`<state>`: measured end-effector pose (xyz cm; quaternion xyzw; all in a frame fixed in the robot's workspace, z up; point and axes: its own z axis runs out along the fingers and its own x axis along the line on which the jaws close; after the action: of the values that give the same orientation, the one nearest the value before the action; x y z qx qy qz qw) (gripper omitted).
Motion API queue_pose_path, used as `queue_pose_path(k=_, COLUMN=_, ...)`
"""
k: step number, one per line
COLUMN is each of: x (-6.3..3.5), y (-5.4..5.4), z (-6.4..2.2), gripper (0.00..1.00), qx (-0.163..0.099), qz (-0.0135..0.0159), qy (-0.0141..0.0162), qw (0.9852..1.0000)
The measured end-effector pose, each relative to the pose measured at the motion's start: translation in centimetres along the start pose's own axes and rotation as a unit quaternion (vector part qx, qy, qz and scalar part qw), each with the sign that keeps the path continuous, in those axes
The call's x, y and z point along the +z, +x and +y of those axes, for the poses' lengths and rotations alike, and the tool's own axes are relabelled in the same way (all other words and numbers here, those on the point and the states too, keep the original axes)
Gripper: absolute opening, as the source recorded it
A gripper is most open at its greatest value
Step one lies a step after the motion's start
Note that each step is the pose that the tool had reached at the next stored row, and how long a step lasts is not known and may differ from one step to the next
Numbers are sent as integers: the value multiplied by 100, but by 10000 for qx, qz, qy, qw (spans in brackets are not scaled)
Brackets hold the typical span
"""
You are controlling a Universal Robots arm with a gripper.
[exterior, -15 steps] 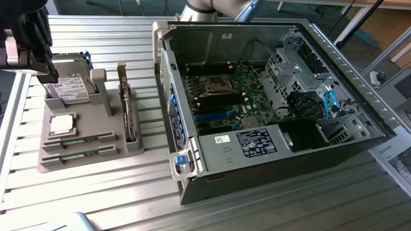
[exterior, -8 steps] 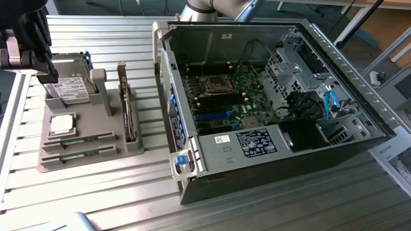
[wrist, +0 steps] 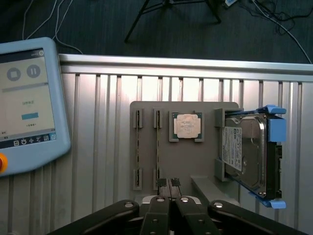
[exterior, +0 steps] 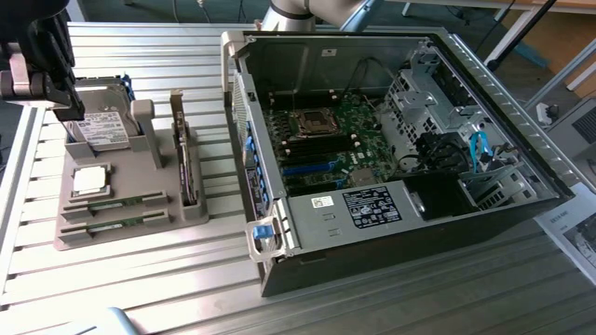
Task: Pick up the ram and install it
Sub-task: 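Pick up the ram and move it above insertion slot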
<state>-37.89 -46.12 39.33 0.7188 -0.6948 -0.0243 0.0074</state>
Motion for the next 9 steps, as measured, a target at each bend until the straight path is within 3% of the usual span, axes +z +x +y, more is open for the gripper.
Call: queue_pose_path(k=9, x=-2, y=78, z=3, gripper=11, qx=0, qz=0, qy=0, qw=10000)
